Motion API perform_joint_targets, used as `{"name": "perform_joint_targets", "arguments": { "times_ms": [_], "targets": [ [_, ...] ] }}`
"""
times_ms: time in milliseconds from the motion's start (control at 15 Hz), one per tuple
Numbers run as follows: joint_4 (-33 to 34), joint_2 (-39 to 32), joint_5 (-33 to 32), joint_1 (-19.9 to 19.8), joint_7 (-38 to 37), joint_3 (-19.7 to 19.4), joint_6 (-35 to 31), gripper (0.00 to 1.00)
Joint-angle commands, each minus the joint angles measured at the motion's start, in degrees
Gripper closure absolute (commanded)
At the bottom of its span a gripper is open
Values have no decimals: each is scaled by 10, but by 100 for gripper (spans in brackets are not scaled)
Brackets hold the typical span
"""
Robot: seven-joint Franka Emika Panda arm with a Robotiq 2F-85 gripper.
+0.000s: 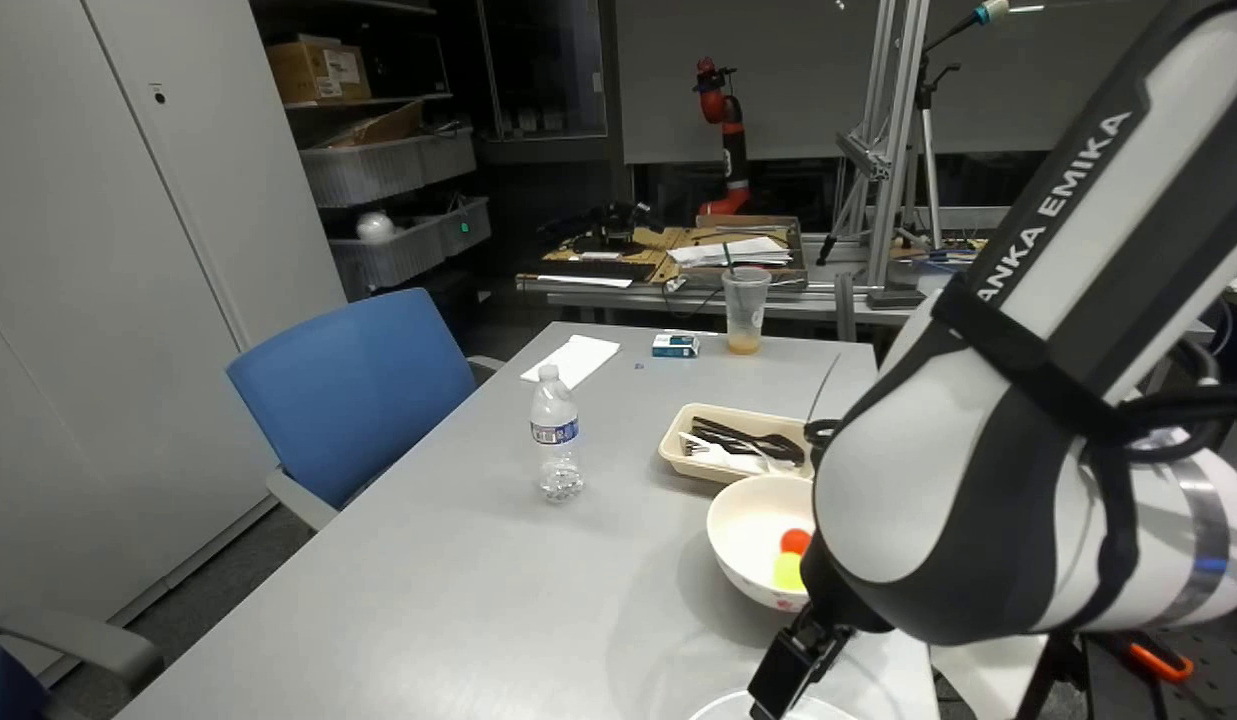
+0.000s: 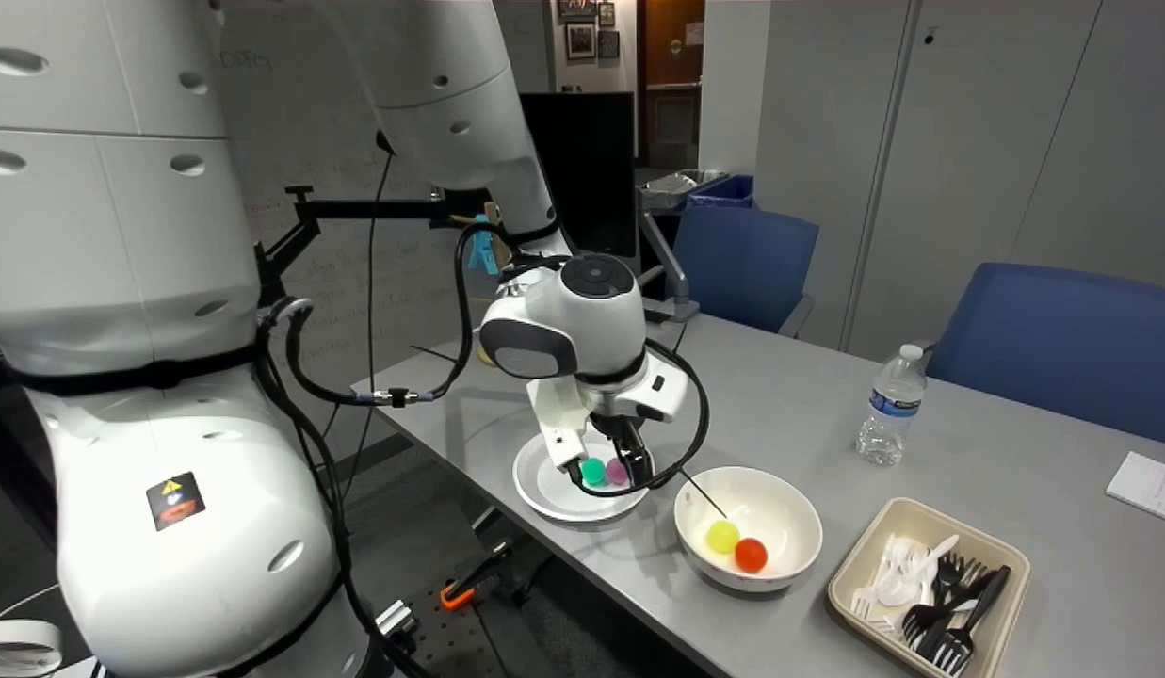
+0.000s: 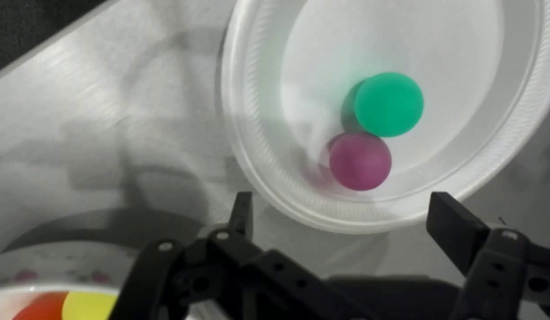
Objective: Move the green and purple objects from the bowl to the plate respectively
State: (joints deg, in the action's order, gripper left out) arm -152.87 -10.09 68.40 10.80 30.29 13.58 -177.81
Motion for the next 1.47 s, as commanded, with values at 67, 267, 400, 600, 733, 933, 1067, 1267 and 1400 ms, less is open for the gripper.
{"name": "perform_joint_targets", "arguments": {
  "times_ms": [67, 267, 400, 600, 733, 933, 1067, 1267, 1400],
  "targets": [
    [-2, 3, -199, 13, -71, -107, 42, 0],
    [11, 12, -346, 45, -156, -201, 101, 0],
    [29, 27, -446, 57, -221, -244, 156, 0],
    [70, 56, -564, -5, -300, -209, 262, 0],
    [104, 78, -587, -23, -317, -193, 346, 0],
    [153, 98, -598, -47, -332, -174, 420, 0],
    [181, 107, -602, -59, -340, -168, 444, 0],
    [208, 110, -631, -74, -355, -165, 428, 0],
    [220, 112, -665, -82, -377, -165, 422, 0]
  ]
}}
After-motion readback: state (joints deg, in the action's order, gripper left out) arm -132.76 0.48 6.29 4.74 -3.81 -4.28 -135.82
